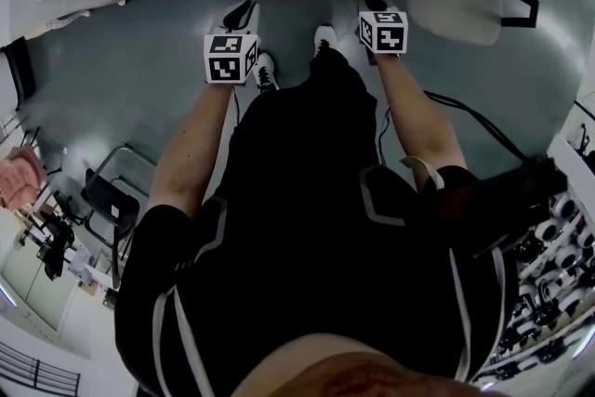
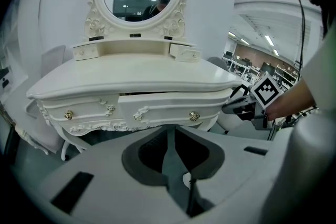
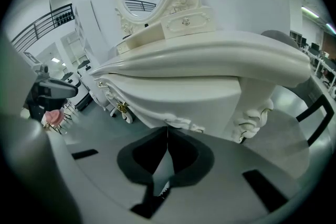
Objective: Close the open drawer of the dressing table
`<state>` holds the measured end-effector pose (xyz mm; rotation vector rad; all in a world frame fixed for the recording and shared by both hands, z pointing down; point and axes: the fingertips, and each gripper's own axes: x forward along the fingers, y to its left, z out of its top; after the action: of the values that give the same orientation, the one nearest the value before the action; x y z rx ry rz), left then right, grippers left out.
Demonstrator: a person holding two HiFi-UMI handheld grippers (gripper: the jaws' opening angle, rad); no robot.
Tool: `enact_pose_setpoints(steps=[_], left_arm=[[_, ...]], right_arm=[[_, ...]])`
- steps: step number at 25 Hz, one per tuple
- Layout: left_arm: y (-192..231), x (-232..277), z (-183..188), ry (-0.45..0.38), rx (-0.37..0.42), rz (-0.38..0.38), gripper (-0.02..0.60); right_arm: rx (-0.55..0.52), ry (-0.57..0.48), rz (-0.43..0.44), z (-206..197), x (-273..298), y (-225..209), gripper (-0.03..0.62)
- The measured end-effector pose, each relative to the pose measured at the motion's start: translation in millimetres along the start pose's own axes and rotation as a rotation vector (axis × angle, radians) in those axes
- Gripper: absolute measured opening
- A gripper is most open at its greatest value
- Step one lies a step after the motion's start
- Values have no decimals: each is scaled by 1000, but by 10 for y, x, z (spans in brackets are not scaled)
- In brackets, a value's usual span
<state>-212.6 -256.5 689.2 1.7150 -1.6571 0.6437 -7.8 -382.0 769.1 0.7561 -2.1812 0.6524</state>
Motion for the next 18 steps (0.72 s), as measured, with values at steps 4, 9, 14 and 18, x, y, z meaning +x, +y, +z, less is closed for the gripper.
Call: enact_pose_setpoints(steps=[4,9,14,18], left_arm=[[10,-18,69,-14,-13,-1,32],[-36,-72,201,-35,-21,26,25],[-12,-130,252,-41,-25,61,21],[-3,-220,247,-35,-34,88,21]], right_arm=[[38,-10,3,78,62,-13,6],[44,-33,11,189,107,-90,5],[53,-39,6,287,164,-147,5],[74,-50,7,302,171,-161,5]])
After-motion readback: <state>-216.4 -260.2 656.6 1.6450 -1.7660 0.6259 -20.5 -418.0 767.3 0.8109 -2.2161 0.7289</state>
